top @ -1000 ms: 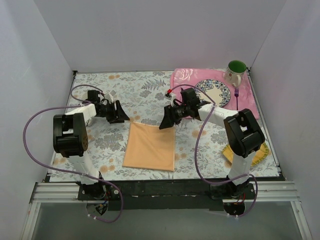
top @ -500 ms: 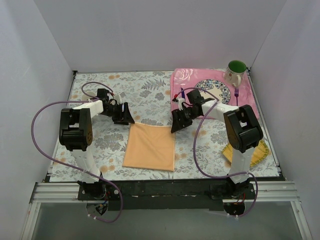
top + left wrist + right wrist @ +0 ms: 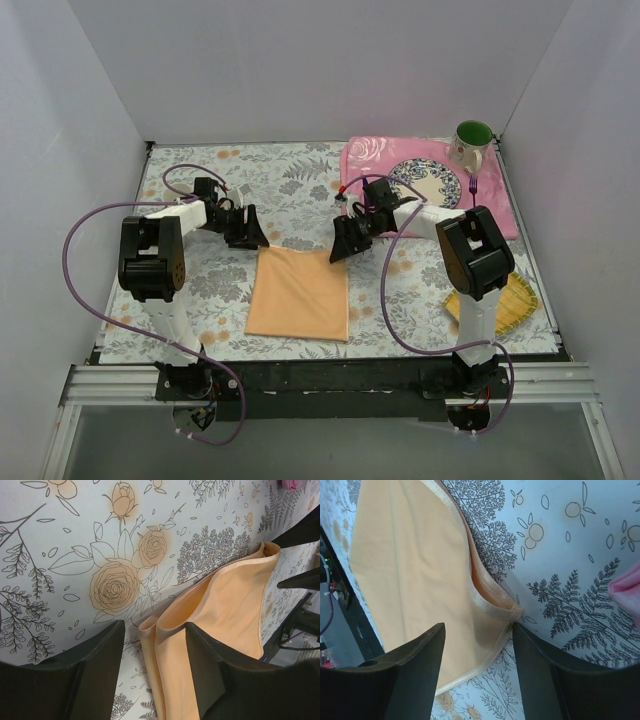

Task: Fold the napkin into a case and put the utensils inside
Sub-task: Fold the lower triangle-folded napkin at the center of the board.

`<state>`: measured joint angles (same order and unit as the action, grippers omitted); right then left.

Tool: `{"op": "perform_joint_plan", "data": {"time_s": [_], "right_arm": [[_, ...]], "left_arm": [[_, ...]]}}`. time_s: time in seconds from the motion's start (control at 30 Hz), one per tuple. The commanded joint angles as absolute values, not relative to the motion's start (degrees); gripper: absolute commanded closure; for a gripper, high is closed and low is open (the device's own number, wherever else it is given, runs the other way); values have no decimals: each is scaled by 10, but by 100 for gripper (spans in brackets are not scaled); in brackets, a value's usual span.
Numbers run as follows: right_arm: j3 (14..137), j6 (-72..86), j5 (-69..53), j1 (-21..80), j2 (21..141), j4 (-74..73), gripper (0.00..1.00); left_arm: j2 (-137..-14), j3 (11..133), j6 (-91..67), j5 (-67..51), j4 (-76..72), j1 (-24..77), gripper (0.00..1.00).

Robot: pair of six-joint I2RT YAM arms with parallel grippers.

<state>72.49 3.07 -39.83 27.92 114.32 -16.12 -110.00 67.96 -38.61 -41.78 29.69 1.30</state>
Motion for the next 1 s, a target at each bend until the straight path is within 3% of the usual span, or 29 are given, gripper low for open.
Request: {"op": "perform_joint_plan", "data": {"time_s": [0.0,0.17,0.27,0.33,0.5,0.6,0.8,0.97], "right_arm": [[706,61,-438,284,1141,-114,36],[690,66,-468,284,1114,-71,46],[689,55,-469,285,1107,-73,48],[689,48,-471,284,1104,-77,54],[691,31,-489,285,1098,-77,70],[700,19,-487,290,1094,-82,71],[718,-19,-454,323,1088,-127,69],[725,-53,-408,368,1076,-151,62]], "left_arm": [[-1098,670,-381,-425,293,12,50],[-1095,671,-386,-457,287,11,55],[-1085,669,-386,-478,274,9,64],[-1074,666,-372,-491,266,8,72],[-1070,664,-350,-501,265,8,78],[-1070,662,-346,-501,265,8,83],[-1071,653,-343,-495,262,8,84],[-1073,652,-343,-494,263,8,84]]}}
